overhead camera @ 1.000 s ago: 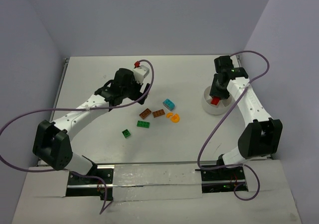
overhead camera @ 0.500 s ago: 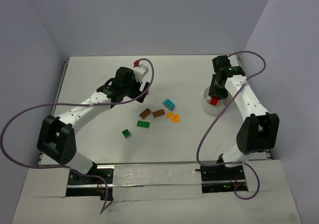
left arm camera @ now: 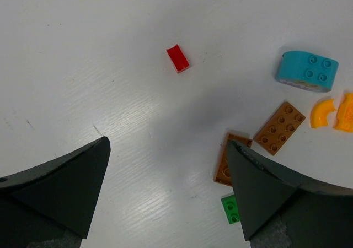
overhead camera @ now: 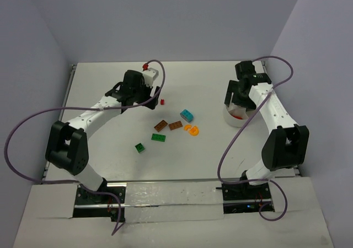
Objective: Sort the legos into containers by color
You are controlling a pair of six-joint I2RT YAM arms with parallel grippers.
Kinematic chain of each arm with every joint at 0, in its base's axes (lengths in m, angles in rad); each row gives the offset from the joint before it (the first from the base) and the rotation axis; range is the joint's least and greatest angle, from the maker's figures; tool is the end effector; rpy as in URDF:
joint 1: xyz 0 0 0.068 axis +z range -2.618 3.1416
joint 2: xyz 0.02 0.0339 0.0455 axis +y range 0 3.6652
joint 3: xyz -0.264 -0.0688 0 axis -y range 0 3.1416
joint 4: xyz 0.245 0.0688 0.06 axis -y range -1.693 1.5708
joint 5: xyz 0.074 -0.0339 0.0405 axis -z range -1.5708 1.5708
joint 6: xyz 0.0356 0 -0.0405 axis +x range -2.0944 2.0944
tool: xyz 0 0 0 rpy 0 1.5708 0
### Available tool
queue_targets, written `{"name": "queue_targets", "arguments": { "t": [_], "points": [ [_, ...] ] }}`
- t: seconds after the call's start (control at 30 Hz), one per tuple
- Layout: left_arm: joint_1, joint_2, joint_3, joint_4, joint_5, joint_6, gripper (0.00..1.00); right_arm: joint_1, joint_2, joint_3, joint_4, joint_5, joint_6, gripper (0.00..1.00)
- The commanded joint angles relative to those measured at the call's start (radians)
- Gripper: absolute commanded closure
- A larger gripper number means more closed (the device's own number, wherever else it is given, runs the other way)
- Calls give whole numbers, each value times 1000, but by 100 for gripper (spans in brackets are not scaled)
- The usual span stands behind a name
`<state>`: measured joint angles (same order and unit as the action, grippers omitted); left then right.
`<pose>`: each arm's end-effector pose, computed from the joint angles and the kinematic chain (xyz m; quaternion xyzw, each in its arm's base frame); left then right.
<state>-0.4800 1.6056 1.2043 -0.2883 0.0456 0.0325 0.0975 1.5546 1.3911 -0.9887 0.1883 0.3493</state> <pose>0.3210 -0.1689 0.2672 0.2386 0.8723 -0.1147 0.4112 0.3107 0.0237 0.2972 0.1417 0.9637 -0.0438 0.2221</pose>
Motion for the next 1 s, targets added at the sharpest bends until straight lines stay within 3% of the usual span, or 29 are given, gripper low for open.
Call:
{"name": "queue_targets", "arguments": {
  "t": [0.0, 0.1, 0.23, 0.5, 0.63, 0.97],
  "points": [
    [20, 27, 68, 16, 90, -14, 9, -8, -59, 69, 10, -54, -44, 12],
    [23, 60, 96, 0, 106, -22, 17, -7, -112, 87, 19, -116, -79, 6],
    [22, 154, 167, -34, 81, -105, 21, -7, -145, 102, 22, -164, -116, 2],
    [13, 292, 239, -38, 21, -211, 24, -7, -157, 80, 33, -181, -130, 2],
    [-10, 337, 238, -3, -39, -225, 33, -8, -154, 77, 38, -184, -130, 1],
    [-26, 458, 313, -3, -20, -266, 37, -7, -148, 57, 50, -204, -148, 0]
  ]
}}
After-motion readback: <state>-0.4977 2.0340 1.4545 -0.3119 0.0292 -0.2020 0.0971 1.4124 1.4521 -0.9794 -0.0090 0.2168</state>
